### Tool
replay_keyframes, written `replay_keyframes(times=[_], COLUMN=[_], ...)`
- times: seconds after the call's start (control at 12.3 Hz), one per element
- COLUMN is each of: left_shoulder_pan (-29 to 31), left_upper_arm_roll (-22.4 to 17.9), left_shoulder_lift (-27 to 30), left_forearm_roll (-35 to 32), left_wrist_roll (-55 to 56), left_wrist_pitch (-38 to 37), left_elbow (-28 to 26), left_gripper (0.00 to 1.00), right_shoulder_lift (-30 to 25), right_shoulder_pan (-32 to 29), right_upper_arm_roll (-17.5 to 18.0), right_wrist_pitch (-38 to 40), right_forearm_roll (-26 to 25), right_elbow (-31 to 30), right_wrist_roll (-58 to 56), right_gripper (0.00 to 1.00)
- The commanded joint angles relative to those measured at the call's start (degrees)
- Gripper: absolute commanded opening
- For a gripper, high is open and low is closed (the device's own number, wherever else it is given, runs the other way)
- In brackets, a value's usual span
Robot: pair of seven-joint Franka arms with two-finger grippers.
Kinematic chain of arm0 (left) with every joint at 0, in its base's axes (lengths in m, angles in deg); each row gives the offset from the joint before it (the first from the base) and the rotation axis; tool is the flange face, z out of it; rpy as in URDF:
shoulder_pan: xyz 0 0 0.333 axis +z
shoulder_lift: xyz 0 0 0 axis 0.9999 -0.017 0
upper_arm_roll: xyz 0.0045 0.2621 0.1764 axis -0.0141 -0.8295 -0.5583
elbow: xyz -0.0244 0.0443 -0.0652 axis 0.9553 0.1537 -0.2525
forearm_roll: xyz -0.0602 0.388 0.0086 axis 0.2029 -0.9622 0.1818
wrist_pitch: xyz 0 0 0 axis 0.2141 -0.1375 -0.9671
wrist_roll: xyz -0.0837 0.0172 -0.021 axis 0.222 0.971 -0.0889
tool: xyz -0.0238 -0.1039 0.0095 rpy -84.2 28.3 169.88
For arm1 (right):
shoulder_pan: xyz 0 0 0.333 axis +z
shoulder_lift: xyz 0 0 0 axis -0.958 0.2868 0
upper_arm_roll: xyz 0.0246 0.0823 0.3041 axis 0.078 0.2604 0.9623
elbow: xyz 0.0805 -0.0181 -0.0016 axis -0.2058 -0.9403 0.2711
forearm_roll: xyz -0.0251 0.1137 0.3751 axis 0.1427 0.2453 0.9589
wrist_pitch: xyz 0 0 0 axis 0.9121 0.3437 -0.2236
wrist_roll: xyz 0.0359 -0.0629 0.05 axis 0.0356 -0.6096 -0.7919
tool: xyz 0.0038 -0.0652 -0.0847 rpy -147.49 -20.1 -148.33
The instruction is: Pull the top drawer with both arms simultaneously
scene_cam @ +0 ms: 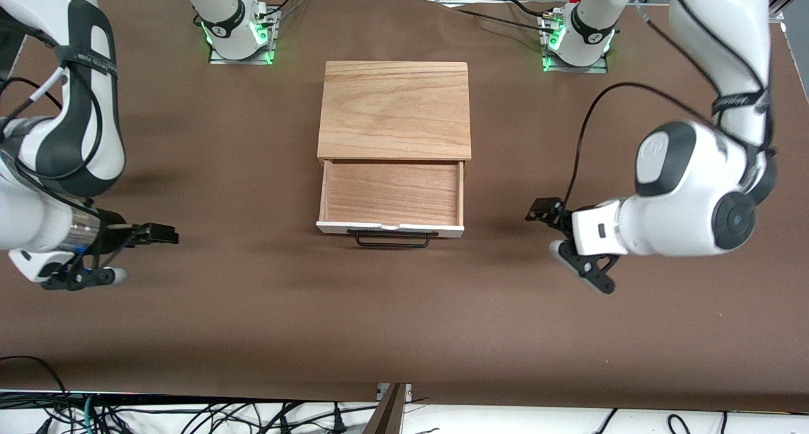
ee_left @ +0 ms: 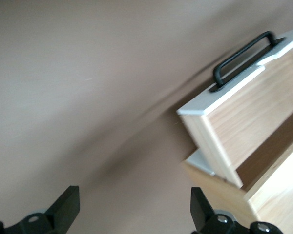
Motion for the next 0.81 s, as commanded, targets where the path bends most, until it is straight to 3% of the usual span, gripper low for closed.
replay_keyframes(times=[0.0, 0.16, 0.32, 0.49, 0.73], left_shoulder_pan=[-1.0, -1.1, -0.8, 0.8, 1.1], left_upper_arm_roll=[-1.4, -2.3, -2.3, -3.6, -6.1], left_shoulder_lift=[11.4, 20.0, 25.2, 30.1, 34.8], left_forearm_roll=[-7.4, -11.4, -17.9, -18.1, -15.1], left_wrist_roll=[4.6, 5.8, 6.2, 11.2, 19.0], left_wrist_pitch=[-0.4, 0.0, 2.0, 7.0, 6.6], left_elbow=[-10.3, -20.7, -25.8, -30.6, -35.1], left_gripper=[1.00, 1.00, 1.00, 1.00, 1.00], right_shoulder_lift=[-6.8, -11.4, -16.6, -21.9, -25.5], right_shoulder_pan=[-1.9, -4.5, -6.7, -8.9, -10.7], right_upper_arm_roll=[0.4, 0.8, 3.3, 4.5, 5.2], right_wrist_pitch=[-0.5, -1.0, -0.3, -0.7, 1.3], right_forearm_roll=[-3.8, -6.7, -7.2, -7.8, -7.9], right_elbow=[-5.9, -7.2, -10.2, -15.1, -16.6], right_wrist_roll=[0.3, 0.4, 0.3, 0.7, 0.6], right_gripper=[1.00, 1.00, 1.00, 1.00, 1.00])
